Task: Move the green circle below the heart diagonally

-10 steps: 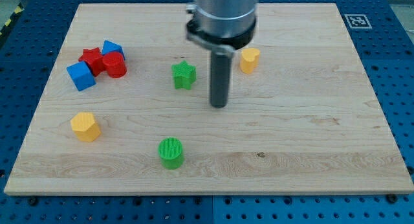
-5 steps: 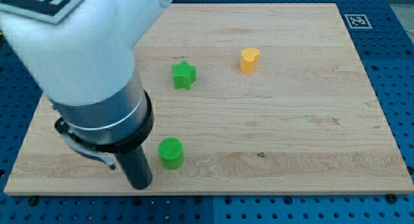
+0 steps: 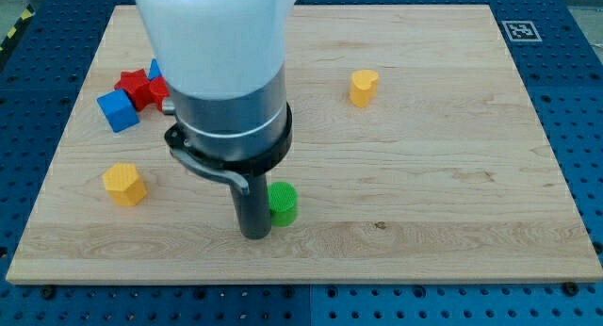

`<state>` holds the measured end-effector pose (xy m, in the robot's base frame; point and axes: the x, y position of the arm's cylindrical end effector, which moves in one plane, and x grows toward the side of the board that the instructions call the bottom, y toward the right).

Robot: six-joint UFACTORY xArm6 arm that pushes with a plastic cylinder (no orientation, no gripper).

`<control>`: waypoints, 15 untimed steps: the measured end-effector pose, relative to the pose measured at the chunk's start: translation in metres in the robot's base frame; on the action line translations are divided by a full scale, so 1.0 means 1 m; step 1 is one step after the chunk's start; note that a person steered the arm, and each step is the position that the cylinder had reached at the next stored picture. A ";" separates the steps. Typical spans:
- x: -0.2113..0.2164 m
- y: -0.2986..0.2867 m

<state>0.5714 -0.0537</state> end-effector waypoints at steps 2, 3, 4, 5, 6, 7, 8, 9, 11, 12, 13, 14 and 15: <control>-0.018 0.012; -0.029 0.026; -0.039 0.038; -0.050 0.054; -0.050 0.075; -0.050 0.099; -0.050 0.118; -0.050 0.134; -0.044 0.151; -0.042 0.190; -0.042 0.215; -0.042 0.216; -0.043 0.216</control>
<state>0.5288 0.1619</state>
